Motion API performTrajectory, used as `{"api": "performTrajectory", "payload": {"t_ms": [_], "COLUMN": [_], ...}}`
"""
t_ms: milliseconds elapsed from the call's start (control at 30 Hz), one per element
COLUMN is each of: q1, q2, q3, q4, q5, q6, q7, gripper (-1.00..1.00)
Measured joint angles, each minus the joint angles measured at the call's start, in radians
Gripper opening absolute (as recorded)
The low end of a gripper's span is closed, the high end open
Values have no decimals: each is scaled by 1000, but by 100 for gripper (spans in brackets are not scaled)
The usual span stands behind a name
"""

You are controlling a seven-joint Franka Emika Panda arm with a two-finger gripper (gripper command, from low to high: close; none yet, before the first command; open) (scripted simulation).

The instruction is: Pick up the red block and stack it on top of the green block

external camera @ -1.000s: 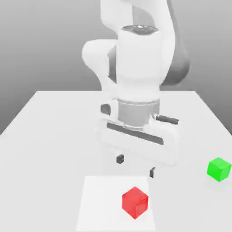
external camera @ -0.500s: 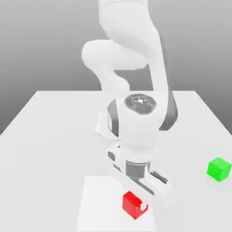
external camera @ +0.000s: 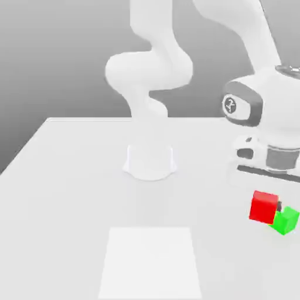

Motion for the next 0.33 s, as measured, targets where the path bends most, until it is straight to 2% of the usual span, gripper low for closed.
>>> {"api": "performTrajectory", "payload": {"t_ms": [67, 200, 233, 333], "q1": [47, 83, 98, 98], "q2": [14, 145, 174, 174], "q3": [17, -41, -62, -62], "q4": [4, 14, 16, 16], "q5": [-22, -165, -196, -196], "q6": [8, 115, 140, 140], "q7": [30, 137, 161, 161], "gripper": [-100, -100, 100, 100]}}
